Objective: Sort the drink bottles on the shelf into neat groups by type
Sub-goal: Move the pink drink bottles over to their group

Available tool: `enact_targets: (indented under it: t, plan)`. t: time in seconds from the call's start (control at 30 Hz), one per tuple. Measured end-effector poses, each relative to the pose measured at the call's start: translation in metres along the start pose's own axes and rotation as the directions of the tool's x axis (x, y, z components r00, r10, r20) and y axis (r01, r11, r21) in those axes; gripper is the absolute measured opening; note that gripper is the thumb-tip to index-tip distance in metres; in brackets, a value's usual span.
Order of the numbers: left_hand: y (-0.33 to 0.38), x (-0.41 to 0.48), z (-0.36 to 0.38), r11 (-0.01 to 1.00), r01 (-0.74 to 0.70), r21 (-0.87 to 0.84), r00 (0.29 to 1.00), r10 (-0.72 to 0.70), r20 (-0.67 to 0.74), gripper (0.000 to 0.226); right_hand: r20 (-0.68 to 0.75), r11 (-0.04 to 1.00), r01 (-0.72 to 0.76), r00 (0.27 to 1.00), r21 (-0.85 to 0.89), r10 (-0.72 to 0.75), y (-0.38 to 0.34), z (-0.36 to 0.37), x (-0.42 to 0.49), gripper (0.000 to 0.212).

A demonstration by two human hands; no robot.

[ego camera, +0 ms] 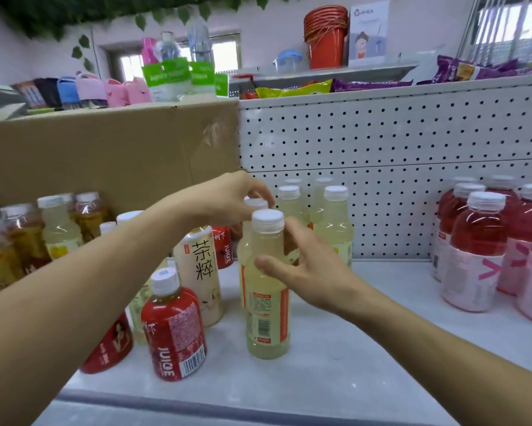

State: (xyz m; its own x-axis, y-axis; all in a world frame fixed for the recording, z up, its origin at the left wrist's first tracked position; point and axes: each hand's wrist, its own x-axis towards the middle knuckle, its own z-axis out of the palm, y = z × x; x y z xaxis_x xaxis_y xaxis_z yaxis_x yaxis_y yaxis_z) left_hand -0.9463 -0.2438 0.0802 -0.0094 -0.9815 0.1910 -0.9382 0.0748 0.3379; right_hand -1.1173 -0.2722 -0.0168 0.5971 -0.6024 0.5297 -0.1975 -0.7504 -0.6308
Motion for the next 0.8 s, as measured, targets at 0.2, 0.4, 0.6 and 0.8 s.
enact_targets:
  t: [0.2,0.4,0.6,0.8]
  plan:
    - [0.015,0.009,0.015,0.998,-0.060,-0.036,0.997,0.059,-0.044,0.031,-0.090,0.993,-0.106,0.991,-0.059,0.101,0.031,-0.036,-0.008,0.039]
    - [0.027,0.016,0.026,0.993,-0.116,-0.012,0.991,0.115,-0.074,0.036,-0.169,0.970,-0.201,0.970,-0.140,0.177,0.049,-0.053,0.004,0.044]
    - [0.007,0.011,0.010,0.996,-0.080,-0.045,0.954,0.063,-0.291,0.030,-0.229,0.960,-0.238,0.952,-0.149,0.201,0.059,-0.046,0.006,0.056]
    - [-0.016,0.030,0.017,0.974,0.175,0.141,0.984,-0.169,-0.053,0.049,-0.373,0.938,-0.148,0.928,-0.314,0.022,0.047,-0.037,0.003,0.076]
